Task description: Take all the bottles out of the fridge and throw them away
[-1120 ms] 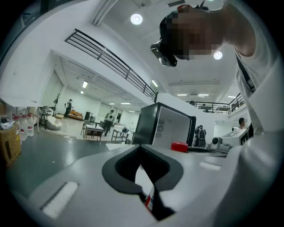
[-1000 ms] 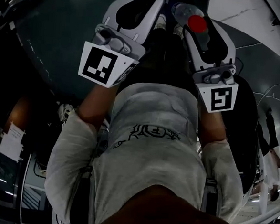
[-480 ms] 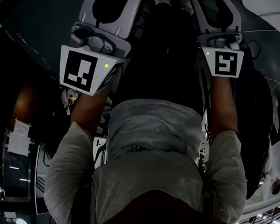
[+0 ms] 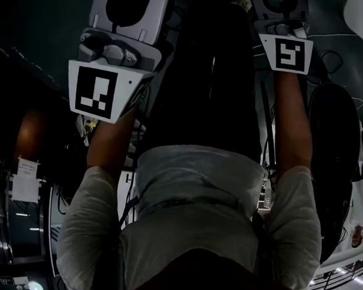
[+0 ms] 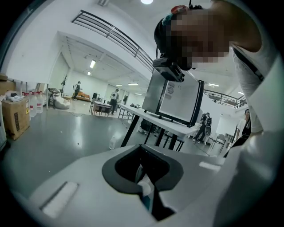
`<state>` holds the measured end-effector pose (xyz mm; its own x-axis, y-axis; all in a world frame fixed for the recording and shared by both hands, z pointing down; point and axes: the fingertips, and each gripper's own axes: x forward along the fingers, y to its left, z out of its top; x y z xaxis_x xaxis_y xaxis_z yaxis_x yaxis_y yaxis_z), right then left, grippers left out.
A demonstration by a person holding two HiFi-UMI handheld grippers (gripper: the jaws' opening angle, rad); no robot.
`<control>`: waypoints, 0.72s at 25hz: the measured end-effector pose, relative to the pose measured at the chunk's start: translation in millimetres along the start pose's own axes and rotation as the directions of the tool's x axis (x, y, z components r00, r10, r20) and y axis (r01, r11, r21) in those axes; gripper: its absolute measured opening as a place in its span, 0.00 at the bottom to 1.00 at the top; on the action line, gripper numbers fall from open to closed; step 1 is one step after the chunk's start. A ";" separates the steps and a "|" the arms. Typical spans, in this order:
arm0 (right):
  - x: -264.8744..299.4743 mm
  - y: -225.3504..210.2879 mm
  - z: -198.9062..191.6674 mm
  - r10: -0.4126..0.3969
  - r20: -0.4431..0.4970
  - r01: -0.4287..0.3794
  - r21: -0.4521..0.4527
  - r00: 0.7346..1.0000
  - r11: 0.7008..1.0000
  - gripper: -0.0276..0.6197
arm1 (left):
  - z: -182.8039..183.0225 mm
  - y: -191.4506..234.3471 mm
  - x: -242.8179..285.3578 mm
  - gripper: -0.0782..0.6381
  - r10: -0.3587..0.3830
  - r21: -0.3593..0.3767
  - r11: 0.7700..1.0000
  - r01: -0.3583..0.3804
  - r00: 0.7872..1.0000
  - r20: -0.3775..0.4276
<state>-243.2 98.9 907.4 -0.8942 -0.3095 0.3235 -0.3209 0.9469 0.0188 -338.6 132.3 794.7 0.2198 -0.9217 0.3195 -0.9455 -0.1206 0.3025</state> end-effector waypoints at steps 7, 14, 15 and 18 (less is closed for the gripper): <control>-12.5 5.9 75.2 0.002 0.069 -0.007 0.072 0.998 0.997 0.27 | 28.5 1.7 -10.8 0.12 0.022 -0.005 1.000 -0.022 1.000 0.003; -59.9 -15.3 234.3 0.011 0.170 -0.034 0.133 0.985 0.991 0.26 | 121.5 -28.7 -33.9 0.12 0.046 -0.003 0.999 -0.046 0.996 0.075; -66.8 -19.6 257.8 0.007 0.183 -0.031 0.131 0.983 0.991 0.26 | 135.5 -33.9 -39.0 0.12 0.047 -0.008 0.999 -0.047 0.995 0.083; -86.1 -30.1 324.5 0.009 0.231 -0.030 0.089 0.973 0.996 0.25 | 177.2 -50.9 -50.8 0.12 0.039 -0.006 0.999 -0.039 0.992 0.119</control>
<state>-257.8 68.8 572.0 -0.9449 -0.3127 0.0964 -0.3202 0.9444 -0.0751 -344.2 120.0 604.0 0.1522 -0.9630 0.2222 -0.9517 -0.0822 0.2957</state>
